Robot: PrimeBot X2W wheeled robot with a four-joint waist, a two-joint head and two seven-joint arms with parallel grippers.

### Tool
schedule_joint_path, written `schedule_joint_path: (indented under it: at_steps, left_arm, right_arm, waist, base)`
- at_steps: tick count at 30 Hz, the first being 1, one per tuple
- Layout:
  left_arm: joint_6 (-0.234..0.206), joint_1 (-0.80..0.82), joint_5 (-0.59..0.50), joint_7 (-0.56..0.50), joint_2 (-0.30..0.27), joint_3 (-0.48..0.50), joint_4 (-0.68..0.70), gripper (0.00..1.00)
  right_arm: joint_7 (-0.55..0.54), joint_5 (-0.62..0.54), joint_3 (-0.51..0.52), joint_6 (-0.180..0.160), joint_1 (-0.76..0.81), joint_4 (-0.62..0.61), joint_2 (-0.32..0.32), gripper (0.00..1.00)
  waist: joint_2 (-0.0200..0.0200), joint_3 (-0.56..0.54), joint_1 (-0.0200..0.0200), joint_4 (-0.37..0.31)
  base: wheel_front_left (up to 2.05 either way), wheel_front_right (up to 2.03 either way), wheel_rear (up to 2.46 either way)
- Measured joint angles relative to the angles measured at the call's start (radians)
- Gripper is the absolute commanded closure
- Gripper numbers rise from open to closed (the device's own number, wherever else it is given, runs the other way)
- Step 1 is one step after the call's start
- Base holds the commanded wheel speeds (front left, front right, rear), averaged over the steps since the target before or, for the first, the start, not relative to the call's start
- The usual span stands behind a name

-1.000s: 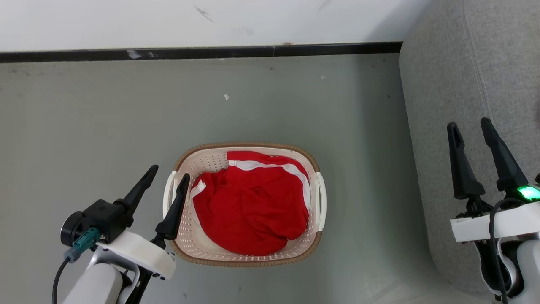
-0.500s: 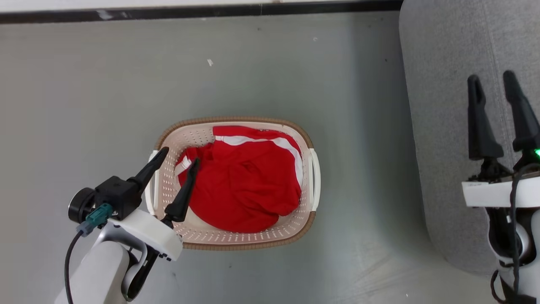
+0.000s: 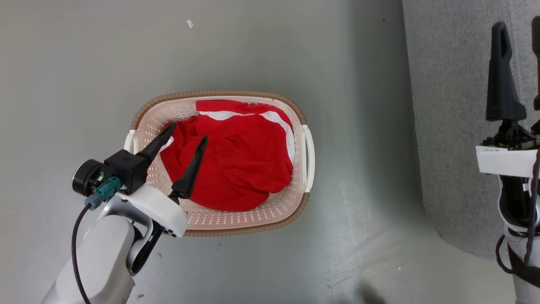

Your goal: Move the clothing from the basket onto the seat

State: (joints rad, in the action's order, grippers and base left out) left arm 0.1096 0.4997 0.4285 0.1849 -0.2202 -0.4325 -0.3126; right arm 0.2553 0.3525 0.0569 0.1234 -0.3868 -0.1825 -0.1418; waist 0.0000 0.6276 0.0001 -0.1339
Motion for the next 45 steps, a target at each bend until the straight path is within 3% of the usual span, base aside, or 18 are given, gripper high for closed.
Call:
schedule_joint_path:
  at_steps: [20,45]
  left_arm:
    - [0.009,0.128,-0.011,-0.062,0.006,-0.056,-0.146,0.00]
    - [0.009,0.299,-0.110,-0.124,-0.007,-0.106,-0.379,0.00]
  right_arm:
    - [0.000,0.007,-0.010,0.000,-0.146,-0.026,0.013,0.00]
    - [0.000,0.011,-0.041,0.000,-0.267,-0.040,0.066,0.00]
  waist:
    - [0.0001,0.159,0.0000,-0.053]
    - [0.0000,0.314,0.0000,-0.156]
  base:
    - [0.00,0.00,0.00]
    - [0.00,0.00,0.00]
